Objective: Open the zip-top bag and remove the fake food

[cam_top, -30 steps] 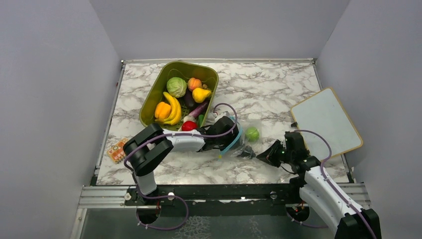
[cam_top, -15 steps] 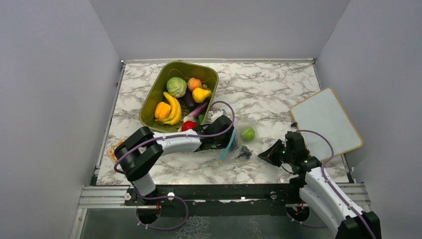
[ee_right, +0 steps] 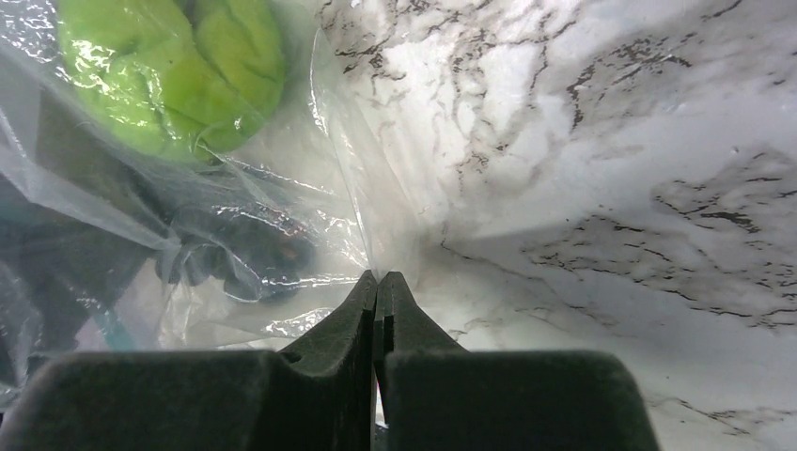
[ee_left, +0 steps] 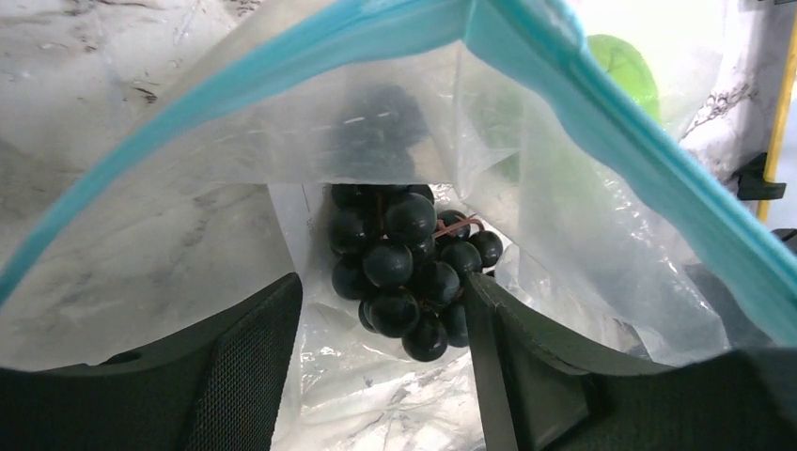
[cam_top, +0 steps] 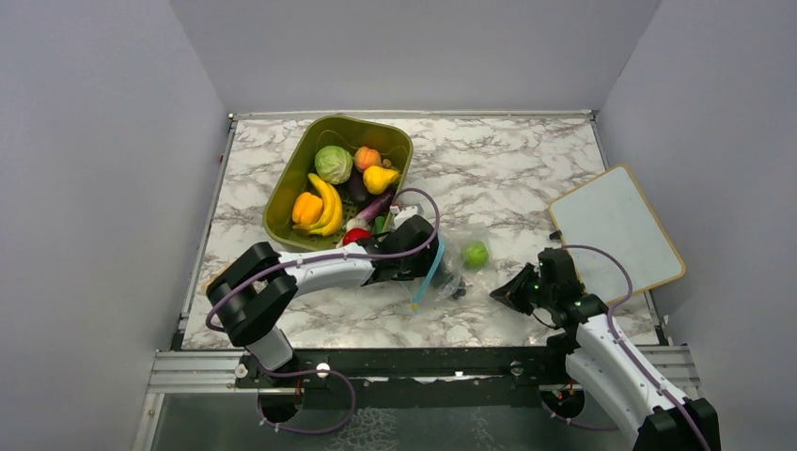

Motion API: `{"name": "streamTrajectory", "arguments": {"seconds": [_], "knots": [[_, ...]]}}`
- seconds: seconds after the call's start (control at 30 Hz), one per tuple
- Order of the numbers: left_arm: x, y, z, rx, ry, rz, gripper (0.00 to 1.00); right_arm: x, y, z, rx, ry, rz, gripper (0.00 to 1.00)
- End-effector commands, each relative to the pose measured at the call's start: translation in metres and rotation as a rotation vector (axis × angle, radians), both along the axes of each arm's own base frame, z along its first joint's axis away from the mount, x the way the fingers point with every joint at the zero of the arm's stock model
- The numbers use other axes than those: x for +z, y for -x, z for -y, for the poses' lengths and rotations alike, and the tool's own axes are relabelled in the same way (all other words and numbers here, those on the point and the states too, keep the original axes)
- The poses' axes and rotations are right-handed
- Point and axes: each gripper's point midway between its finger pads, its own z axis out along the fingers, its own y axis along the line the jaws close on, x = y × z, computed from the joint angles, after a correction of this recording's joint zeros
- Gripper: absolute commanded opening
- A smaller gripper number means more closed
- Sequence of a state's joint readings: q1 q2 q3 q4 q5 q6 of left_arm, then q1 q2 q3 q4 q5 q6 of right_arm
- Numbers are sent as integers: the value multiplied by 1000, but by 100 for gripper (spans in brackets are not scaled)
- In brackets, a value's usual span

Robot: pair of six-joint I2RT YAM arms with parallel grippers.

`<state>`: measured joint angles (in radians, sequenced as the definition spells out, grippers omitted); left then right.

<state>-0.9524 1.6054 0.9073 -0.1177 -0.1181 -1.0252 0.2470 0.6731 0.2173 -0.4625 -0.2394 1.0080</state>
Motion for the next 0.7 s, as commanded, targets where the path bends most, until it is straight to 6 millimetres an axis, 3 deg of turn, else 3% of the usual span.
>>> {"name": "streamTrajectory", "arguments": {"seconds": [0.0, 0.23, 0.43, 0.57, 0.67], "knots": [[-3, 5, 21, -66, 49, -53, 68, 14, -10, 0, 13, 15, 52, 1], [-20, 9, 34, -47, 45, -119, 66, 16, -9, -3, 28, -2, 51, 2], [-36, 9, 24, -26, -75, -112, 49, 18, -13, 8, -12, 56, 57, 3], [-26, 3, 5, -7, -131, -49, 27, 18, -18, 25, -87, 132, 63, 4], [-16, 1, -3, -36, -161, 2, 23, 19, -22, 31, -121, 156, 74, 5]]}}
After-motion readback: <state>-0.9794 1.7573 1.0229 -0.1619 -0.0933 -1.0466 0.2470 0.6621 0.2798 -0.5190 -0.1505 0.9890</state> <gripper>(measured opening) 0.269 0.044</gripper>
